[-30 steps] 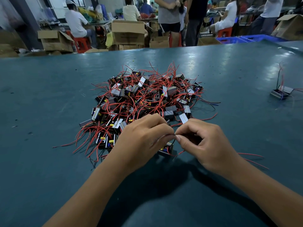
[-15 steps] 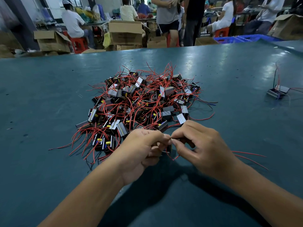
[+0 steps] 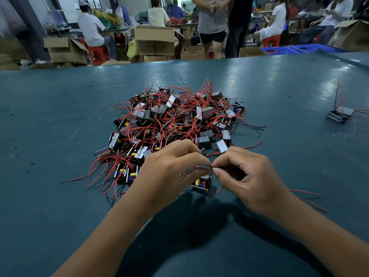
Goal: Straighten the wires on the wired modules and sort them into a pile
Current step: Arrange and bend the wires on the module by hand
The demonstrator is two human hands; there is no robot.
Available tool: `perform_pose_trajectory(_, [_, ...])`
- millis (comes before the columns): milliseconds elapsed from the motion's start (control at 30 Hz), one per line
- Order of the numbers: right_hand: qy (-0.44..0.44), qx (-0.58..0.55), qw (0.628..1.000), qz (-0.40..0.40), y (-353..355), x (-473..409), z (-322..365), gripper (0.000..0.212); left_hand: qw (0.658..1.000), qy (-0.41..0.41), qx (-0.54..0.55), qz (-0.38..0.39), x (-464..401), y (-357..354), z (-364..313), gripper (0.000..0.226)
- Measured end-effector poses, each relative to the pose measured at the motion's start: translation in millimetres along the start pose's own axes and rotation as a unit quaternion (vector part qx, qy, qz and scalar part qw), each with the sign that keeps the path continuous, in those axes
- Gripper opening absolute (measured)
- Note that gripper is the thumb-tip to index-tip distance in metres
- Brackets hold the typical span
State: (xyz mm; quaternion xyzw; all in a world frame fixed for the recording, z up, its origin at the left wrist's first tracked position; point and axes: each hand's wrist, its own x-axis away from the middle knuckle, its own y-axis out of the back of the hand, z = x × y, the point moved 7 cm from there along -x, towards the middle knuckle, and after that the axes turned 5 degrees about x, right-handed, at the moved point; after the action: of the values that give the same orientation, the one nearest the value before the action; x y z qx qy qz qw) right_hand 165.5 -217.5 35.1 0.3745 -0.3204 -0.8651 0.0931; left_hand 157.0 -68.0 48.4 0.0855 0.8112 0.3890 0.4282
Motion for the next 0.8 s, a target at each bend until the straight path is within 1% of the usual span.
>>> perform_pose_trajectory(100, [0.009,0.003,1.0,0.001,-1,1,2,0.003,1.0,-0.016,-0.001,-0.003,-1,1,-4,0.018])
perform_pose_trajectory(167, [0.018,0.012,1.0,-0.001,-1,1,3,0.002,1.0,-0.008,0.011,0.001,-2,1,-4,0.019])
perform_pose_trajectory(333, [0.051,0.064,0.996,-0.018,1,2,6,0.003,0.993,0.062,0.1,0.025,-3,-4,1,0.014])
perform_pose_trajectory(467, [0.067,0.095,0.993,-0.021,0,2,7,0.004,0.991,0.083,0.099,0.038,-1,-8,1,0.016])
perform_pose_trajectory(533, [0.074,0.096,0.992,-0.024,0,3,8,0.004,0.979,0.131,0.152,0.044,2,-10,7,0.015])
perform_pose_trajectory(567, [0.079,0.094,0.992,-0.026,0,3,9,0.005,0.962,0.172,0.204,0.05,4,-13,11,0.015])
perform_pose_trajectory(600, [0.083,0.094,0.992,-0.026,1,3,10,0.006,0.937,0.217,0.269,0.056,7,-17,15,0.016])
perform_pose_trajectory(667, [0.089,0.094,0.991,-0.024,0,3,11,0.011,0.865,0.311,0.39,0.057,13,-27,19,0.018])
perform_pose_trajectory(733, [0.093,0.097,0.991,-0.021,-1,3,12,0.014,0.791,0.384,0.473,0.054,19,-36,21,0.024])
perform_pose_trajectory(767, [0.094,0.098,0.991,-0.019,-2,3,13,0.015,0.763,0.406,0.5,0.057,20,-40,21,0.03])
perform_pose_trajectory(800, [0.094,0.099,0.99,-0.019,-2,3,13,0.016,0.741,0.419,0.52,0.062,21,-43,20,0.036])
